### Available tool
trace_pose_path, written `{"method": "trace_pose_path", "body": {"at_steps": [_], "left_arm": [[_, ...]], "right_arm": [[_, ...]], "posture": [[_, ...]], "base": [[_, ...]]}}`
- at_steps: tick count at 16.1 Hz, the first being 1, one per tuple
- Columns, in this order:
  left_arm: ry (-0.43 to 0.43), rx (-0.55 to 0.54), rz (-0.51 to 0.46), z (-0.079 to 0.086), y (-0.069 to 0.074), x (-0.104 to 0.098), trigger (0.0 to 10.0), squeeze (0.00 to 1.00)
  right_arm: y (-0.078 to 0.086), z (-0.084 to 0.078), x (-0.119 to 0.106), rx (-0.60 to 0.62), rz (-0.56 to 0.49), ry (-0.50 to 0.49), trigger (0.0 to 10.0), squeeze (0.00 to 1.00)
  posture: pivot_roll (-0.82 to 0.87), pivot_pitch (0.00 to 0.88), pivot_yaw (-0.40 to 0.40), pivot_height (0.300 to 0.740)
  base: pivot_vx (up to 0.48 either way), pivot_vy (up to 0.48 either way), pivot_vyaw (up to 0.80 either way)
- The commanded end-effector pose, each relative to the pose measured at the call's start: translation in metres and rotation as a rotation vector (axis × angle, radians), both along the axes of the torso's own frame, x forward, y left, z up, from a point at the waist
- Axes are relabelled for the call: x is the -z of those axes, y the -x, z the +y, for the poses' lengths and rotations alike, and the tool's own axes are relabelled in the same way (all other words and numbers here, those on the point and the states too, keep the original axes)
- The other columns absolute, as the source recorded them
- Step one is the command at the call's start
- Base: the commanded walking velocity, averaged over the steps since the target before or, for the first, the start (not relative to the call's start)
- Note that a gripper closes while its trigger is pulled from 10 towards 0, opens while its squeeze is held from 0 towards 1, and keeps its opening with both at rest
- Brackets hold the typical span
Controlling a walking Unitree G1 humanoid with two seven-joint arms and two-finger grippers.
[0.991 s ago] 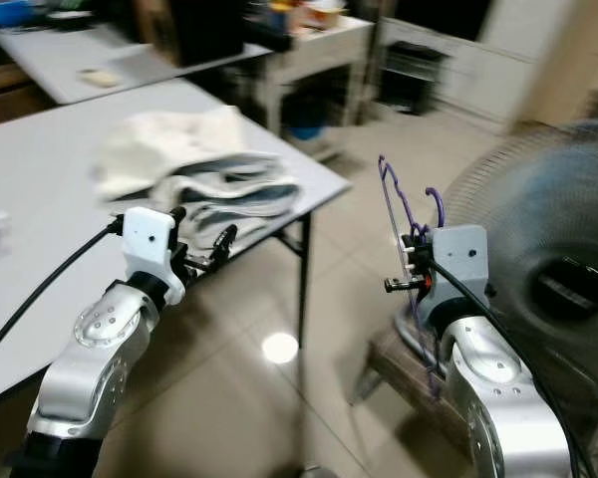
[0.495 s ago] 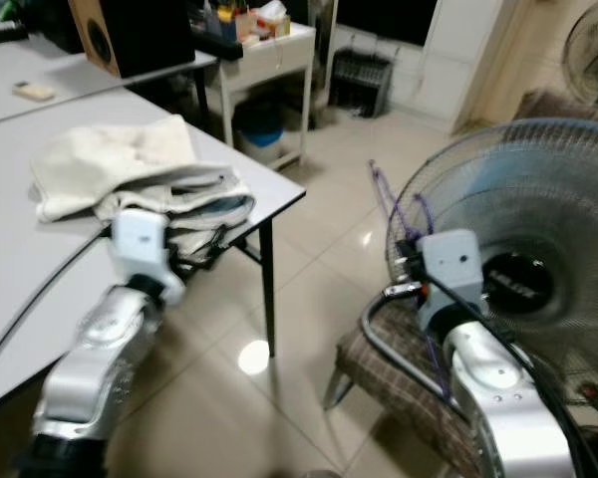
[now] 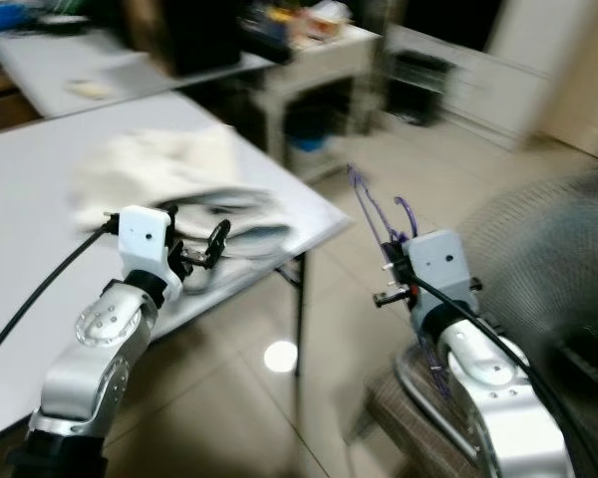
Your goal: Hang hanger
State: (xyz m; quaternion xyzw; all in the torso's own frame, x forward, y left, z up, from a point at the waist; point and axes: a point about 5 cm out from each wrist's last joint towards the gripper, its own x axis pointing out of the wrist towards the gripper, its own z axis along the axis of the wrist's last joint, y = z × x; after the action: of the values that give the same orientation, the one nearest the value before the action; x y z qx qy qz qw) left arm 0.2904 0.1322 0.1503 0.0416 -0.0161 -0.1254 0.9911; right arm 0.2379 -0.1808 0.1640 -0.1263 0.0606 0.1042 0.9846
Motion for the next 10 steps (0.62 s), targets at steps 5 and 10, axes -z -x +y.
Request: {"method": "trace_pose_path", "body": {"at_steps": [5,10], "left_arm": [[-0.035,0.084,0.056,0.003,-0.005,0.006,10.0,0.0],[-0.214,0.147,0.105,0.023,-0.012,0.013,10.0,0.0]], "right_arm": [[0.001,-0.001,-0.008,0.028,-0.054,-0.016,10.0,0.0],[-0.001,-0.001,-0.008,0.042,-0.062,-0.03,10.0,0.0]], "posture": [[-0.23,0.0,0.003,0.74],[-0.24,0.0,0.025,0.74]], "base": [[0.174,0.0,0.0],[0.0,0.0,0.0]]}}
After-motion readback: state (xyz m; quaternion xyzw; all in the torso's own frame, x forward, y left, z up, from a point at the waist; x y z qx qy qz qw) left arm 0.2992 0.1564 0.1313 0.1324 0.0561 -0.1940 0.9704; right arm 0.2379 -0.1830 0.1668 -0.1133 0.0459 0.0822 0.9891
